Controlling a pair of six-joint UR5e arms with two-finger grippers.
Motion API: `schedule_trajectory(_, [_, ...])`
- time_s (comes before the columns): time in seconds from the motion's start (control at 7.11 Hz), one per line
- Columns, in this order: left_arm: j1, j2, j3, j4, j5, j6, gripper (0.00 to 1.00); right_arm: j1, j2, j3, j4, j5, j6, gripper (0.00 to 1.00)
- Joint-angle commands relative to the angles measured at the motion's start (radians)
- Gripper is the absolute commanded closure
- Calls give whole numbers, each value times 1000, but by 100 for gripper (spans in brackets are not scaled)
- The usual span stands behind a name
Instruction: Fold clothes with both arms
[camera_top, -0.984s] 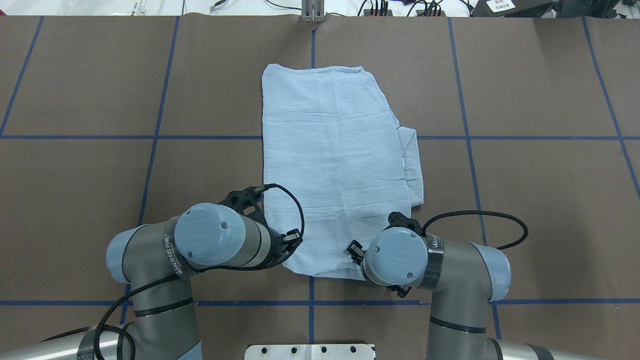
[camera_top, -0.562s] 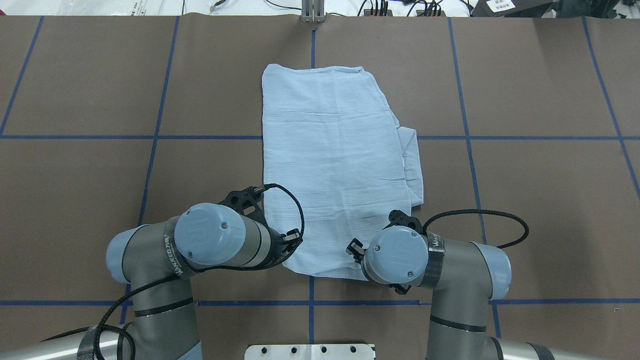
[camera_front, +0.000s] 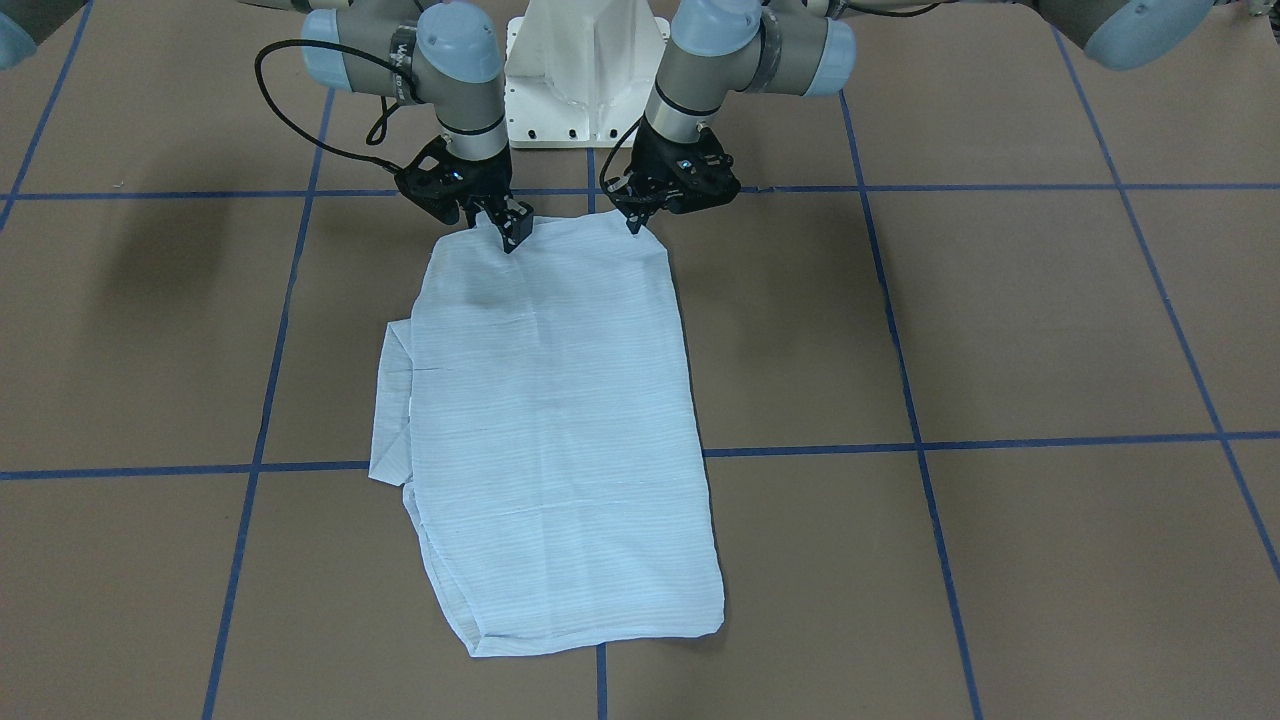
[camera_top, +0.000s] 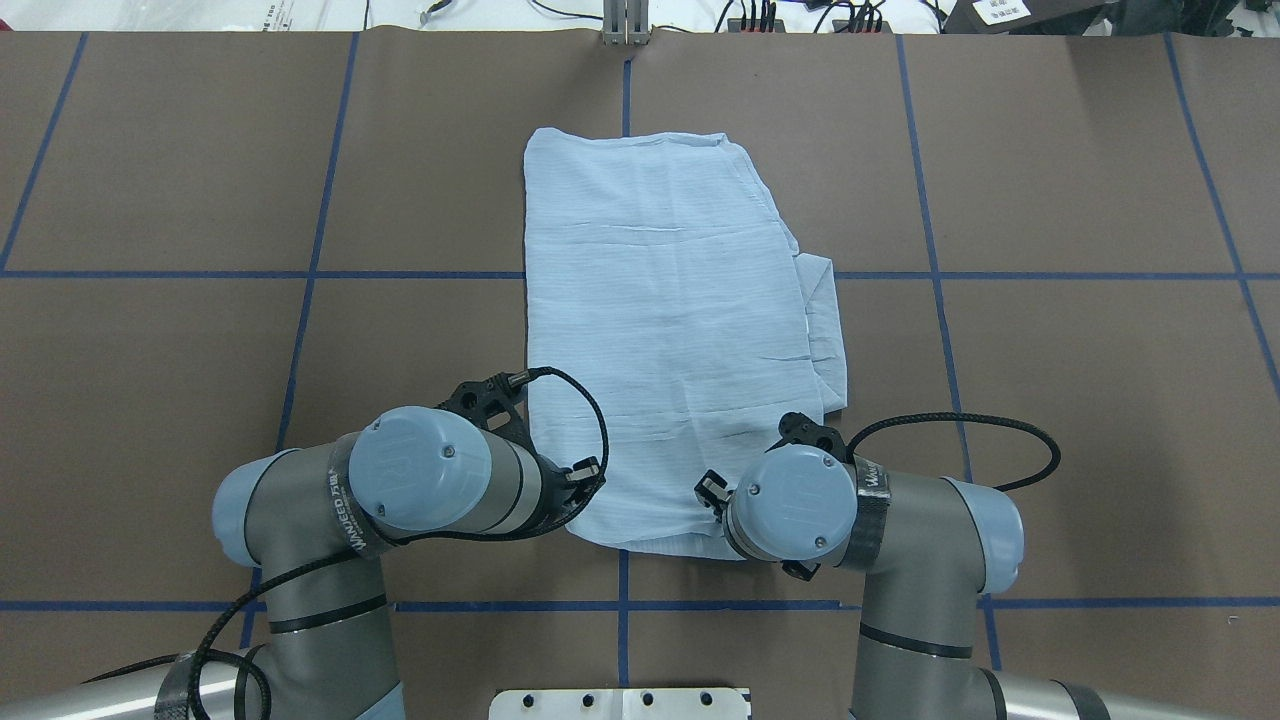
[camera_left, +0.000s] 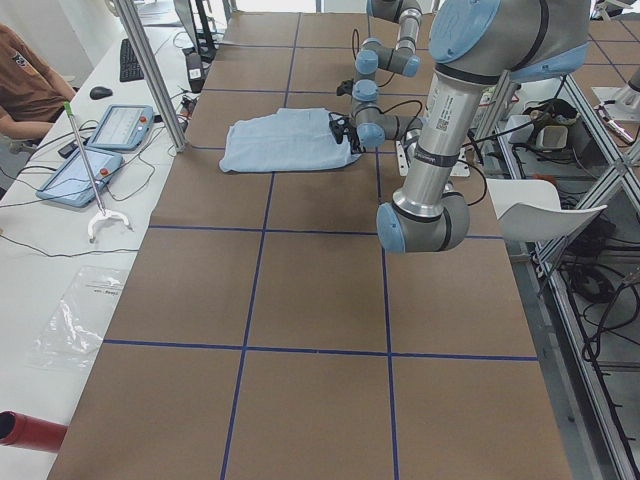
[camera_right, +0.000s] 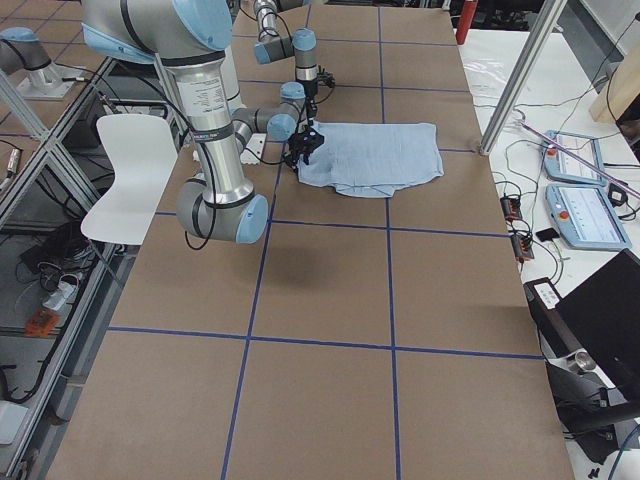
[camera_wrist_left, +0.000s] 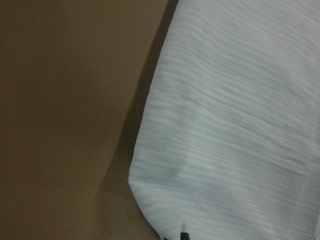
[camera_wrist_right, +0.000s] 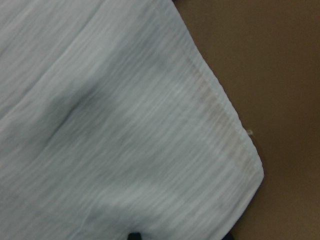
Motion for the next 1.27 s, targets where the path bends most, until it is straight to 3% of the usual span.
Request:
schedule_trajectory(0.0, [0, 0, 1, 0, 0, 0, 100, 1, 3, 3, -6, 2, 0, 100])
schedule_trajectory(0.84, [0, 0, 4, 0, 0, 0, 100, 1, 3, 40, -35, 4, 0, 100])
schedule_trajectory(1.12, [-3, 0, -10, 2, -5, 0, 100, 2, -5, 108, -34, 7, 15, 100])
